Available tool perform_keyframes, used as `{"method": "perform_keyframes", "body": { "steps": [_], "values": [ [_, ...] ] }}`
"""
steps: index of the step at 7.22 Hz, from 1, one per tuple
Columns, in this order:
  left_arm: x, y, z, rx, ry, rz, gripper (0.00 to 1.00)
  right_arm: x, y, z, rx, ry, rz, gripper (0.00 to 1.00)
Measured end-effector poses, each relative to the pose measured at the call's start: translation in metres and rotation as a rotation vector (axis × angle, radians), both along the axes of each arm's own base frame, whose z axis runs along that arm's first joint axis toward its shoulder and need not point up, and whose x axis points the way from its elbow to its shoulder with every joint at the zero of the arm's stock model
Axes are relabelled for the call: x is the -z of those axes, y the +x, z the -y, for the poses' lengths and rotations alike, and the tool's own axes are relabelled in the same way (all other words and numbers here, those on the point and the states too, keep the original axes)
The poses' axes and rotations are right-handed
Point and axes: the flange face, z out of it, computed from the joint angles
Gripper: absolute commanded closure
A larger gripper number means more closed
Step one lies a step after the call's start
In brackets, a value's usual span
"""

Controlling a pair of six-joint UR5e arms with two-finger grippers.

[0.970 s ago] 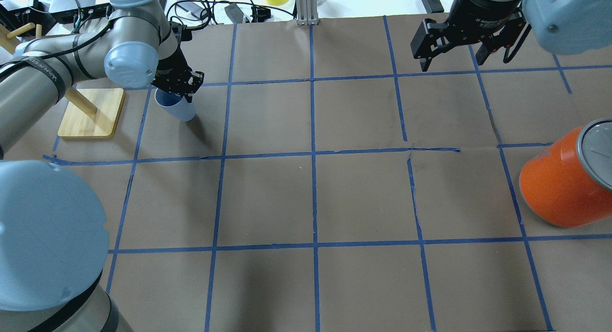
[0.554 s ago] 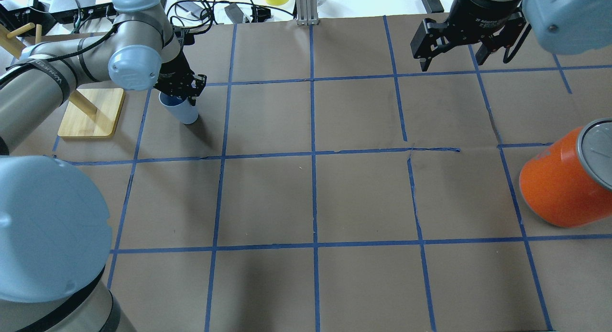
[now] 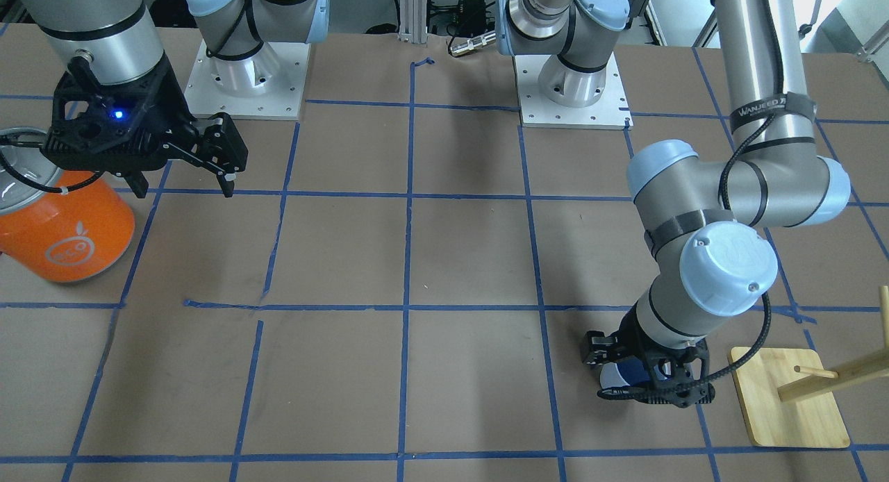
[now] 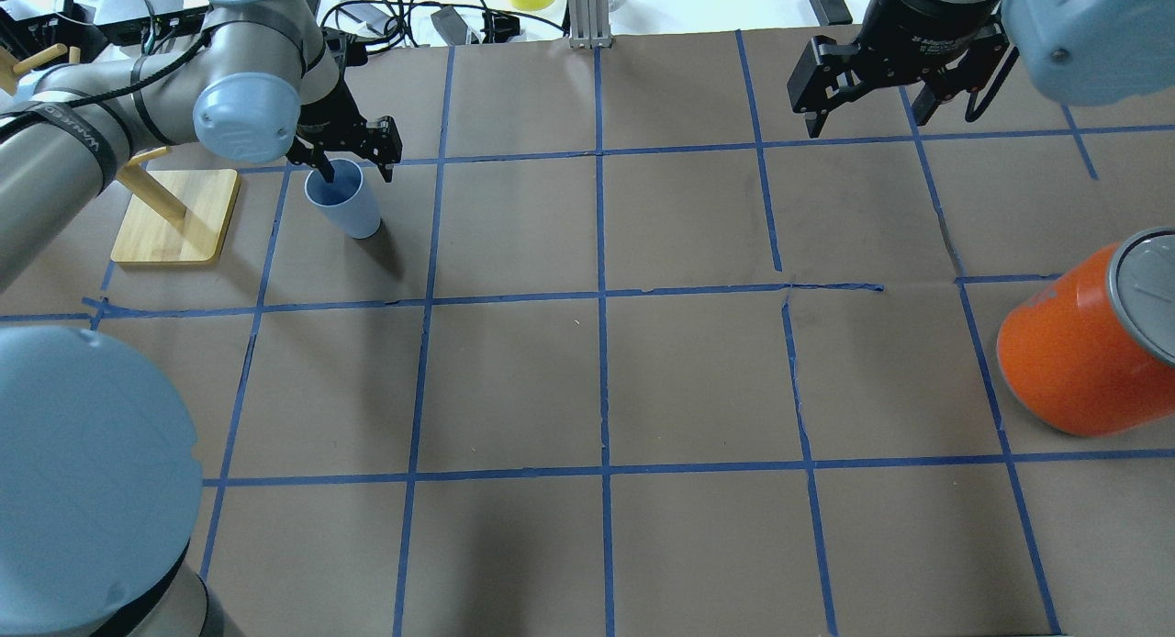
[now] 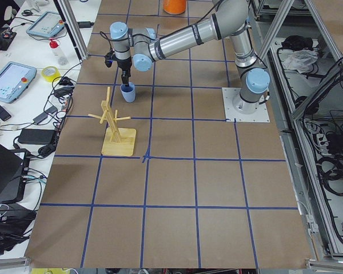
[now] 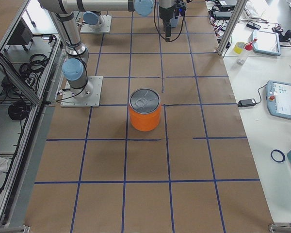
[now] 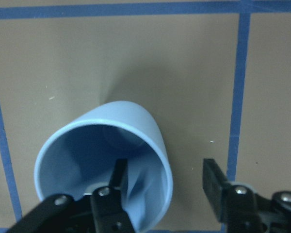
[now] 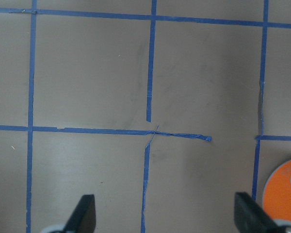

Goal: Flip cup

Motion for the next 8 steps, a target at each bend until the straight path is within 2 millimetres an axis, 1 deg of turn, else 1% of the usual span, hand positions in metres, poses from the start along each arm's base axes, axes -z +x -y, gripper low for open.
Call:
{"method": "perform_keyframes", "body": {
  "steps": [1,2,3,5,6,7,8],
  "values": [
    [-0.032,-0.008,-0.01,0.011,-0.032,0.008,0.0,0.0,0.0,0.0,0.001,0.001,0.001,0.0],
    [-0.067,-0.016,-0.026,0.02,-0.045,0.011,0.0,0.001,0.0,0.0,0.001,0.003,0.001,0.0],
    [-0.102,-0.02,-0.047,0.025,-0.039,0.012,0.0,0.001,0.001,-0.001,0.001,0.003,0.003,0.0],
    [-0.165,-0.028,-0.1,0.033,0.008,0.006,0.0,0.001,0.001,-0.001,0.001,0.004,0.007,0.0],
    [-0.188,-0.034,-0.126,0.032,0.041,-0.01,0.0,0.001,0.002,-0.001,0.001,0.004,0.007,0.0],
    [-0.201,-0.04,-0.149,0.017,0.082,-0.049,0.0,0.001,0.002,-0.001,0.001,0.003,0.008,0.0],
    [-0.202,-0.046,-0.169,-0.018,0.12,-0.093,0.0,0.001,0.002,-0.001,0.001,0.006,0.007,0.0]
  ]
}}
